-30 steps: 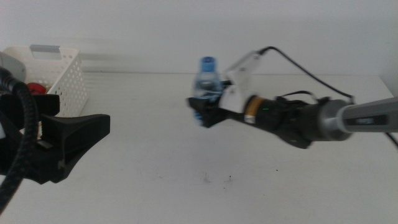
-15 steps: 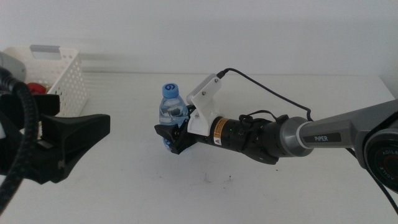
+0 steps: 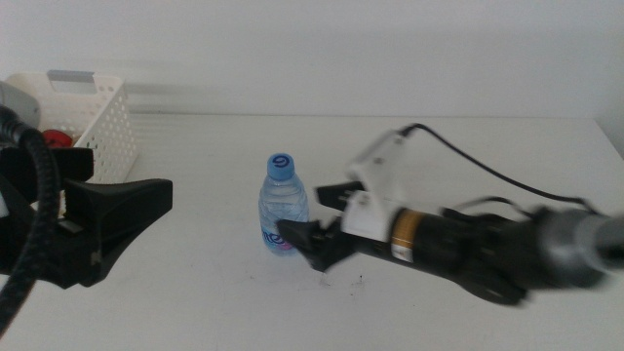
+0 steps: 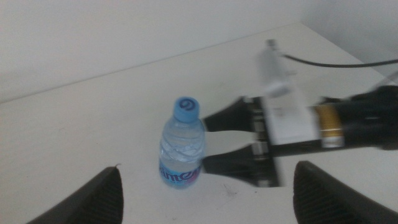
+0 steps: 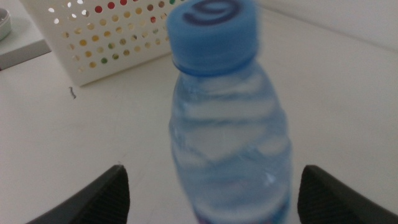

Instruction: Use arms to grab the bottles and put them into the dustbin to the left of the table.

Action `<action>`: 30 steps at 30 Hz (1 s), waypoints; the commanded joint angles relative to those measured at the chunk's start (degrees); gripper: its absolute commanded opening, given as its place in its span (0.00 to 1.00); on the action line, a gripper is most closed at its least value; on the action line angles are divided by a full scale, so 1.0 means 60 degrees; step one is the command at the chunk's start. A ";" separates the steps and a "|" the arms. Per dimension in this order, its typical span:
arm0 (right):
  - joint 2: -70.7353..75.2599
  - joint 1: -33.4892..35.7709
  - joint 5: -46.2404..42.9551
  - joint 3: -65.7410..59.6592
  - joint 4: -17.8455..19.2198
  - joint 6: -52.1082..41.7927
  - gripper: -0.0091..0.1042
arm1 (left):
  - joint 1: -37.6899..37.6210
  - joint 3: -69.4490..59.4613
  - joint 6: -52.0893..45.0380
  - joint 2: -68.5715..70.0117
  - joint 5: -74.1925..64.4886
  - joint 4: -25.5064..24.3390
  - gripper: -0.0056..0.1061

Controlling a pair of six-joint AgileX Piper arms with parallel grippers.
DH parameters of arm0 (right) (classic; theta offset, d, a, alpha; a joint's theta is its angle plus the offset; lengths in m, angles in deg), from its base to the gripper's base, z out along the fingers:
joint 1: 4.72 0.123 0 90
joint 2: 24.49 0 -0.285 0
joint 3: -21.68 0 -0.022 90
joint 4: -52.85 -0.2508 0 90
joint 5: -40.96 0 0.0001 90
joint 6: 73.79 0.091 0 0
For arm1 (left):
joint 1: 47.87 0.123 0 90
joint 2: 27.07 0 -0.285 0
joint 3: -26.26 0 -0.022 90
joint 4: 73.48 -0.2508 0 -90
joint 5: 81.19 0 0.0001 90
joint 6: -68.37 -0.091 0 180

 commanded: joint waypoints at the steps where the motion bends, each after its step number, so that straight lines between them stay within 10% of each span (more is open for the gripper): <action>1: 0.1626 0.0046 0.0357 -0.1260 -0.0783 -0.0100 0.81 | -0.0079 -0.0007 0.0017 0.0021 0.0131 -0.0002 0.89; 7: 0.6376 0.0046 0.6375 -0.1960 -0.2682 0.0069 0.81 | -0.0079 -0.0007 0.0017 0.0021 0.0131 -0.0002 0.89; 13: 0.9316 0.0046 1.1481 0.0475 -0.7053 -0.5732 0.81 | -0.0079 -0.0007 0.0021 0.0021 0.0150 -0.0002 0.89; 18: 0.9399 0.0046 1.3909 0.2350 -0.6806 -0.5499 0.81 | -0.0079 -0.0007 0.0021 0.0021 0.0150 -0.0002 0.89; 30: 0.9417 0.0046 1.3873 0.2534 -0.6911 -0.5385 0.81 | -0.0079 -0.0007 0.0021 0.0021 0.0446 -0.0002 0.89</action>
